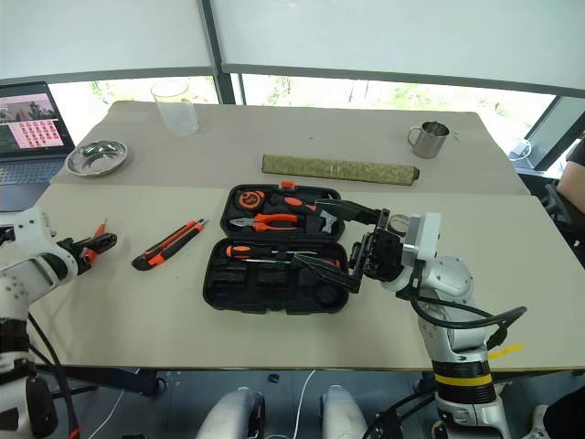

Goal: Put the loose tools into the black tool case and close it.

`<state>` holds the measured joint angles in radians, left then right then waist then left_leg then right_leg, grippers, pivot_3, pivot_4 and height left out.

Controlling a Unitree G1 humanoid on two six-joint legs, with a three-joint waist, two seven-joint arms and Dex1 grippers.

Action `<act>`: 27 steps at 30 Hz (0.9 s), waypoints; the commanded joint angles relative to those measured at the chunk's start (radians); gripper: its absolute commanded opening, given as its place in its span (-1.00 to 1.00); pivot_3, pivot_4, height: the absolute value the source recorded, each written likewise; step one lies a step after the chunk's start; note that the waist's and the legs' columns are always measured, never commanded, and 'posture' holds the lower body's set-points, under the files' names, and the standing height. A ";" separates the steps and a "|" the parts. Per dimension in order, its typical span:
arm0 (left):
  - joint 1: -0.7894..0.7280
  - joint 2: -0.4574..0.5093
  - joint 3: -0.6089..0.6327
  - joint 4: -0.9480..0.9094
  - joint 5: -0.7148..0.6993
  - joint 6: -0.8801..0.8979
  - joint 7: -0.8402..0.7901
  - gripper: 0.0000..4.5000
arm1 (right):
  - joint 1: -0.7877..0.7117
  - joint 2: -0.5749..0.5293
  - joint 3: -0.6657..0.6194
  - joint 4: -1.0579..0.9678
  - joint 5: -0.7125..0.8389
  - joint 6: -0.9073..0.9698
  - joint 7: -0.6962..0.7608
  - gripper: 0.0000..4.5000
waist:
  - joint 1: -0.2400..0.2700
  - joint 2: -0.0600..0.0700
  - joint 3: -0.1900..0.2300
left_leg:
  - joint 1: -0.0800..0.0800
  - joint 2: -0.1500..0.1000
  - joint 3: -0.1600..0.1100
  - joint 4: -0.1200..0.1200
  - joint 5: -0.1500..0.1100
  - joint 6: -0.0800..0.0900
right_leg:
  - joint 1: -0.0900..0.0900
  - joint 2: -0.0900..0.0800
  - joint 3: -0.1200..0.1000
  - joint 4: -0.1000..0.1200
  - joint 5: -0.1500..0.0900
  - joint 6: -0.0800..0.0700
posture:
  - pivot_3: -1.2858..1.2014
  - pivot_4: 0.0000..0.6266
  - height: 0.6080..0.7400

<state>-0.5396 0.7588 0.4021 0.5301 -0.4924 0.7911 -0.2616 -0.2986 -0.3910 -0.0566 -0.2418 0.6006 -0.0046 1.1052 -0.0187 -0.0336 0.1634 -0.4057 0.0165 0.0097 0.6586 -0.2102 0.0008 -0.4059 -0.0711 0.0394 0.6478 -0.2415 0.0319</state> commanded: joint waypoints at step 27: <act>0.092 0.121 -0.399 -0.482 0.107 -0.600 -1.078 -0.80 | 0.273 -0.383 -0.190 -0.085 0.044 0.134 0.050 1.00 | 0.027 -0.002 0.002 | -0.003 0.000 0.008 0.000 -0.001 0.002 | 0.001 -0.007 0.001 -0.007 0.000 0.000 | 0.03 -0.52 1.00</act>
<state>-0.4069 0.8873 0.0385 0.0832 -0.3894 0.1954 -1.3040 -0.0323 -0.7490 -0.2222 -0.3051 0.6435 0.1203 1.1386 0.0081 -0.0353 0.1656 -0.4090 0.0182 0.0191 0.6584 -0.2113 0.0028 -0.4056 -0.0765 0.0407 0.6406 -0.2413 0.0320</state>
